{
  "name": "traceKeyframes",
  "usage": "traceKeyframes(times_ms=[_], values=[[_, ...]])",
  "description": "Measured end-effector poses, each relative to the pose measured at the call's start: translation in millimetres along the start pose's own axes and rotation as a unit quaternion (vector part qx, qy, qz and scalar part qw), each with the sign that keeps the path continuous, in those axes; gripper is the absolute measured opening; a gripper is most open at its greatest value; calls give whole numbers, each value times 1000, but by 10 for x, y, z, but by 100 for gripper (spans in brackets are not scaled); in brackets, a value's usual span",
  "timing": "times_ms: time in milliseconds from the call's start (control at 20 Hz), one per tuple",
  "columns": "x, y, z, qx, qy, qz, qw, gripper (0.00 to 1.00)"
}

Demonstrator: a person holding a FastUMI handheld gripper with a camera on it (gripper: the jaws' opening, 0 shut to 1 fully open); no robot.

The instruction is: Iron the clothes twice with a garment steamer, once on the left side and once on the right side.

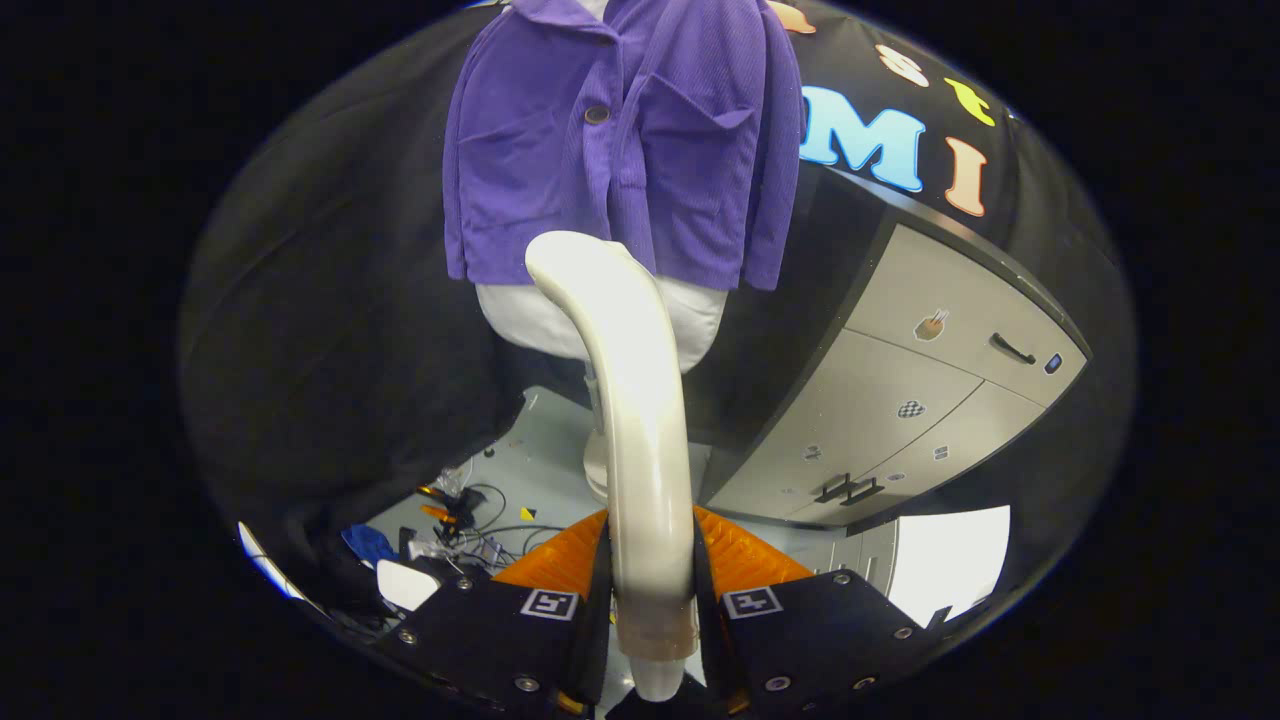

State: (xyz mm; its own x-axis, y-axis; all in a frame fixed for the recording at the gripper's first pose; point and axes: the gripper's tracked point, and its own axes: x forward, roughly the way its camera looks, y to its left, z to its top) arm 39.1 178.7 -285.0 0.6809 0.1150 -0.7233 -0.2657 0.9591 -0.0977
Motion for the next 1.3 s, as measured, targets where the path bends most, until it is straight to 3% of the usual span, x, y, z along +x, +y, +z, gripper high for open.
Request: traceKeyframes(times_ms=[550, 950, 1300], values=[[-723, 720, 1150, 24, -113, 34, 993, 38], [-1118, 858, 2247, 72, -221, 32, 972, 38], [-1452, 978, 3240, 67, -314, 14, 947, 38]])
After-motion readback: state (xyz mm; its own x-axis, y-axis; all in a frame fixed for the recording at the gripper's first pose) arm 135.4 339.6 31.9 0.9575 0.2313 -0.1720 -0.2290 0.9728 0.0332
